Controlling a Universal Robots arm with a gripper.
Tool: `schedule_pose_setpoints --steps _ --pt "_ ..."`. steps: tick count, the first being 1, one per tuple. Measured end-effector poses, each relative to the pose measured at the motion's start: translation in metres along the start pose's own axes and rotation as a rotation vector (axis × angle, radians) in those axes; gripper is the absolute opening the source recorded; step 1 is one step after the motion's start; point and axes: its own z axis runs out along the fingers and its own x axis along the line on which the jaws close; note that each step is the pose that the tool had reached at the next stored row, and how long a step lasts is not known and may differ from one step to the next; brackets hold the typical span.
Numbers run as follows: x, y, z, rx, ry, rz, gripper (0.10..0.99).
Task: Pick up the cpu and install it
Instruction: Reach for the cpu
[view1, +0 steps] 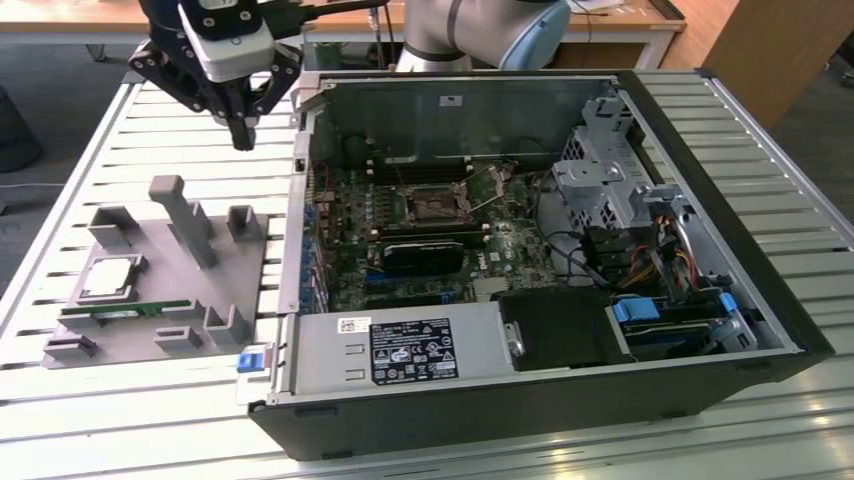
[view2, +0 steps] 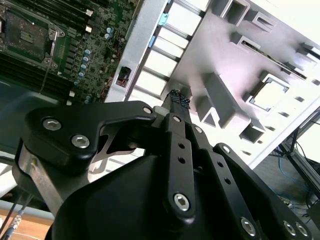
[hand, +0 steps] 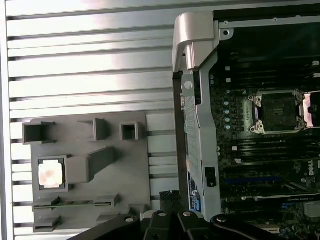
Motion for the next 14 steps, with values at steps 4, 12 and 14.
schedule_pose_setpoints --steps 4,12,14 --pt "0.0011 -0.0001 0.0003 0.000 0.0016 0.000 0.106" --pt "0.0042 -0.0004 0.0010 0.000 0.0040 0.000 0.106" --pt "0.0051 -0.0005 0.0011 0.000 0.0045 0.000 0.106"
